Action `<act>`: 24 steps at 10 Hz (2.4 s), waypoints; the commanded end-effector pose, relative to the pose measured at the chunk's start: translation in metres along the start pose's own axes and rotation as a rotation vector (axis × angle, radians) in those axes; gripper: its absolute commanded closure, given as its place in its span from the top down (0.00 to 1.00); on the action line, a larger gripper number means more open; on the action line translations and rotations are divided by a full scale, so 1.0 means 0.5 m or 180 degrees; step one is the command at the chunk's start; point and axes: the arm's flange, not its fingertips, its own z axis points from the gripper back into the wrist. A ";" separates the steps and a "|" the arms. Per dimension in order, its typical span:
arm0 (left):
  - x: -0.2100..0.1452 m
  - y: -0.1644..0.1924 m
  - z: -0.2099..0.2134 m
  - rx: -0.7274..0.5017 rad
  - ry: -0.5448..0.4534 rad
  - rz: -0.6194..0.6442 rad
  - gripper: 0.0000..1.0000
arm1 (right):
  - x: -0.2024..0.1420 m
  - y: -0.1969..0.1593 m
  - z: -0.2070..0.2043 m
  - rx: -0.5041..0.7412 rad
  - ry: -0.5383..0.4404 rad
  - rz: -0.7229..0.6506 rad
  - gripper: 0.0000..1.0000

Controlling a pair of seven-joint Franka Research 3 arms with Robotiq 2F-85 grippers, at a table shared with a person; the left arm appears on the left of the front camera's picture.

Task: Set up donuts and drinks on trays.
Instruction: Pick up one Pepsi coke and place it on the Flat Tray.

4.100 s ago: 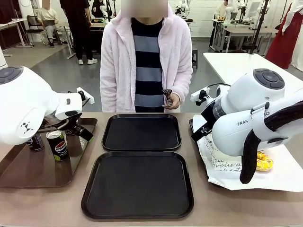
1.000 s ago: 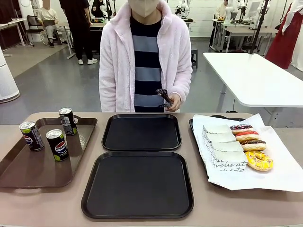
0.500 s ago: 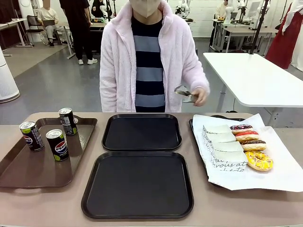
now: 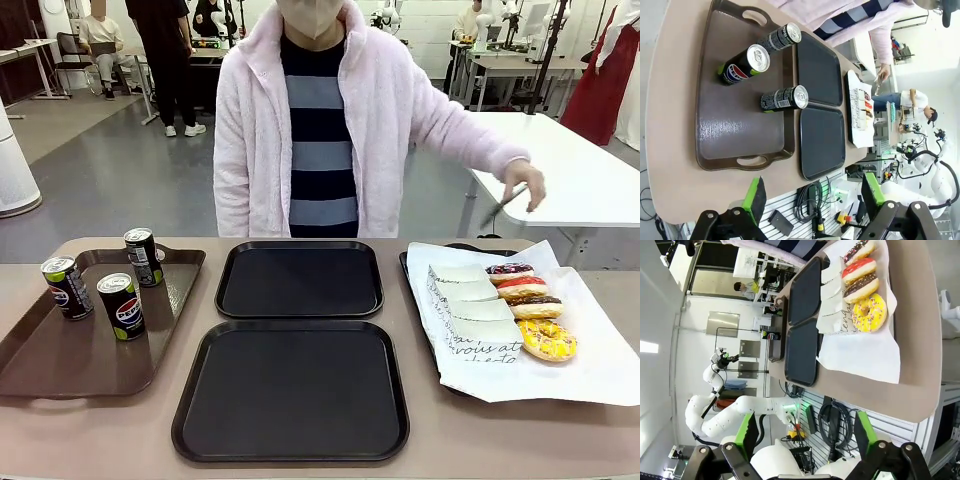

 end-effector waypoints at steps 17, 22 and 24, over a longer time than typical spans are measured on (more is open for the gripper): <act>0.055 -0.339 -0.089 0.1955 0.0679 -0.0661 1.00 | -0.001 0.002 0.001 0.0029 -0.0009 0.0006 1.00; 0.012 -0.403 -0.345 0.2797 0.0698 -0.0915 1.00 | -0.001 0.002 0.001 0.0029 -0.0009 0.0006 1.00; 0.028 -0.390 -0.436 0.2969 0.0602 -0.0924 1.00 | -0.001 0.002 0.001 0.0029 -0.0009 0.0006 1.00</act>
